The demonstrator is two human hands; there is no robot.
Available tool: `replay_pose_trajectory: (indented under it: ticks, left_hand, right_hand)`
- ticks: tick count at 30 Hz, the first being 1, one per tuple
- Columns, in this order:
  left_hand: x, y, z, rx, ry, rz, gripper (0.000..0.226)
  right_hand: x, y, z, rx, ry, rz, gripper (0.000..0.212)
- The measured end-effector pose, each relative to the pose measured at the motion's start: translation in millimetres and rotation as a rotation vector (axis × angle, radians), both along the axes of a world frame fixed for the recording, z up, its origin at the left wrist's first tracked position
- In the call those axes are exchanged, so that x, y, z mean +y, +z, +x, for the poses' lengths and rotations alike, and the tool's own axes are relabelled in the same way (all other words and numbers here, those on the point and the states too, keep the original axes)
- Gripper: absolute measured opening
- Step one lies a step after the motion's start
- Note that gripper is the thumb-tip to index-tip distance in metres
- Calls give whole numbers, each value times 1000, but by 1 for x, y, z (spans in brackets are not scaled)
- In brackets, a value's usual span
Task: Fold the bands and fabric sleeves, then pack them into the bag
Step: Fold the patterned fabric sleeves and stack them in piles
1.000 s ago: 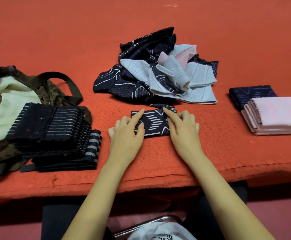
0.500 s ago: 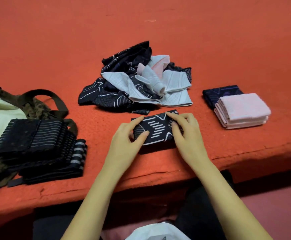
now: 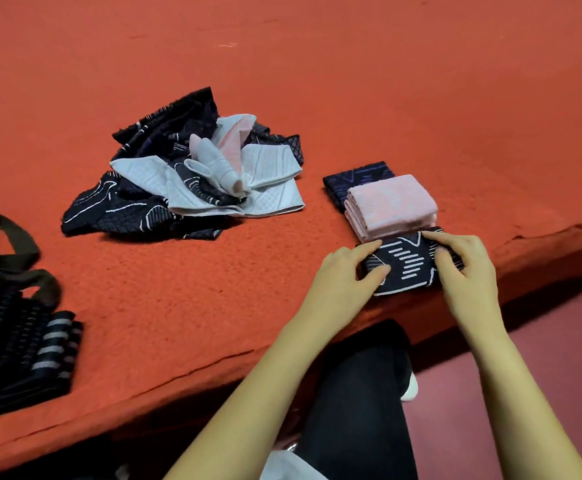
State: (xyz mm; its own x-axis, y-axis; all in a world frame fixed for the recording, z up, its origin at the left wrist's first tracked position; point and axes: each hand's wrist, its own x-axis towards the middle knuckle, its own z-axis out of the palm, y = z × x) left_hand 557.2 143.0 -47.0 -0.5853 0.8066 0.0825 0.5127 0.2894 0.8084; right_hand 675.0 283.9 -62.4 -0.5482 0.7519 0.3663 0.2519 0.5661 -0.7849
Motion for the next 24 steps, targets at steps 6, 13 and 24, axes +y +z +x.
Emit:
replay_pose_trajectory:
  ticks: [6,13,24]
  left_hand:
    - [26,-6,11,72,8,-80,48]
    - [32,-15,14,120,90,-25,45]
    - [35,-25,17,228,142,-42,43]
  right_hand:
    - [26,-7,6,-25,-61,-11,33]
    - [44,-17,-3,-82,-44,59,38]
    - [39,-22,-1,-107,-96,80,34]
